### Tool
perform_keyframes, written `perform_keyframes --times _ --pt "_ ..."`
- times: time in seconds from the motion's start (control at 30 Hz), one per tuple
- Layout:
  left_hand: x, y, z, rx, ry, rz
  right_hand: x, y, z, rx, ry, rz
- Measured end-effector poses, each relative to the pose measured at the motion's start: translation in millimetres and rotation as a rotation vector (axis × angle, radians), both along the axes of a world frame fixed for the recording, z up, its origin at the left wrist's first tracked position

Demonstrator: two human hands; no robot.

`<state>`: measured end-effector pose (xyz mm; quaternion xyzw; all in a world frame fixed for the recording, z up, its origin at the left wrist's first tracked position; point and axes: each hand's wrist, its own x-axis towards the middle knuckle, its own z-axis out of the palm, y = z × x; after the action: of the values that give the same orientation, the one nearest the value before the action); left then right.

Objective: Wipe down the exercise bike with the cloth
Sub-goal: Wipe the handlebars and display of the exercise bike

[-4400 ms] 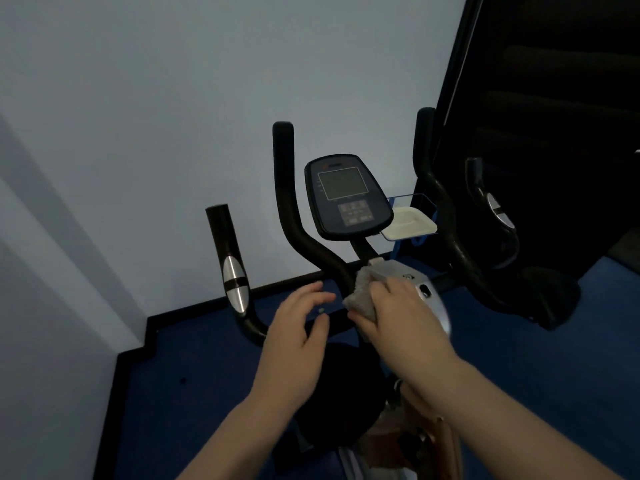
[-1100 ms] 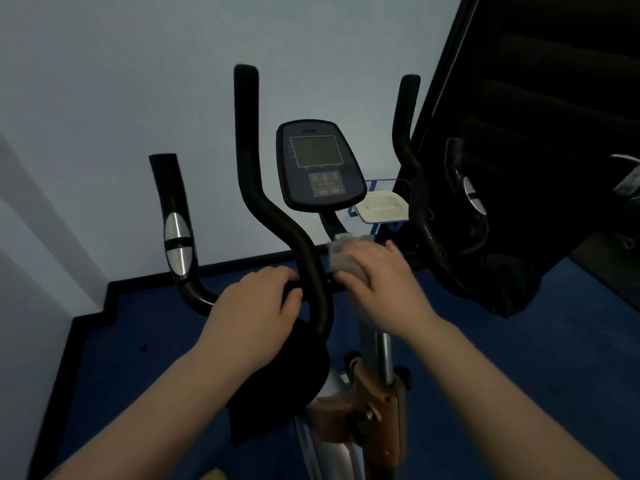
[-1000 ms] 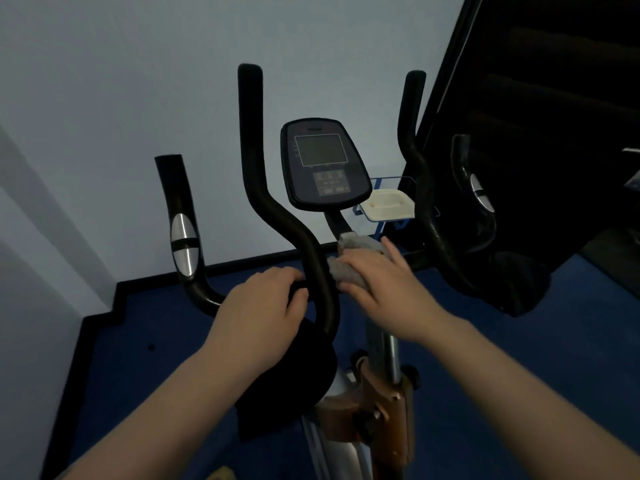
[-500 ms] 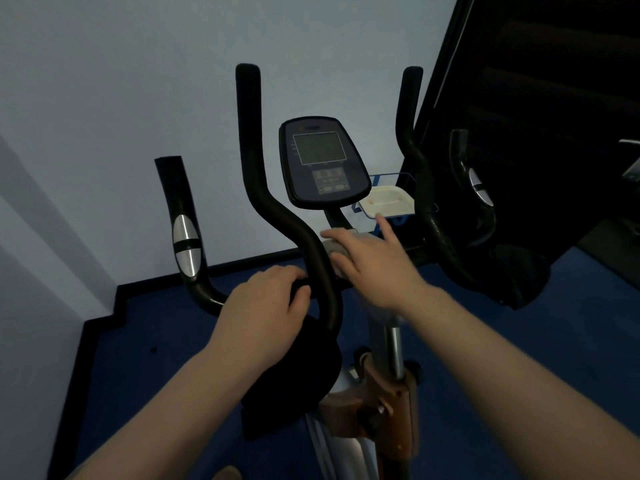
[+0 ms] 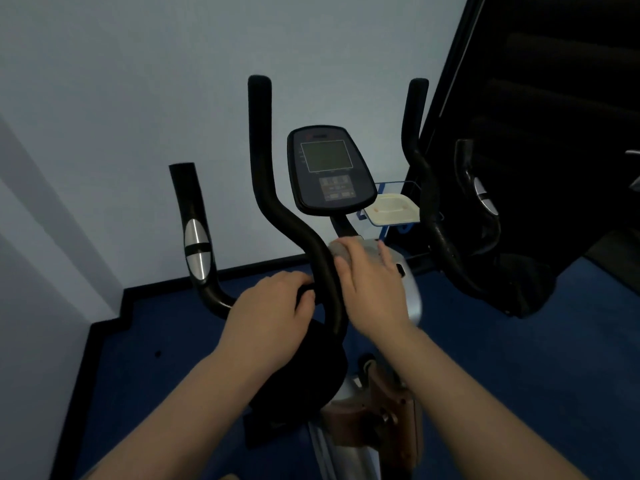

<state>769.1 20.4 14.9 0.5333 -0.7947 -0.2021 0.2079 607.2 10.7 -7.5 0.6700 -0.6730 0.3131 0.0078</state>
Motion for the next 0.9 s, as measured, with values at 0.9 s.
perform_keyframes --times 0.9 --pt "-1 -4 4 -0.027 -0.015 0.001 -1 -3 11 0.099 -0.294 0.083"
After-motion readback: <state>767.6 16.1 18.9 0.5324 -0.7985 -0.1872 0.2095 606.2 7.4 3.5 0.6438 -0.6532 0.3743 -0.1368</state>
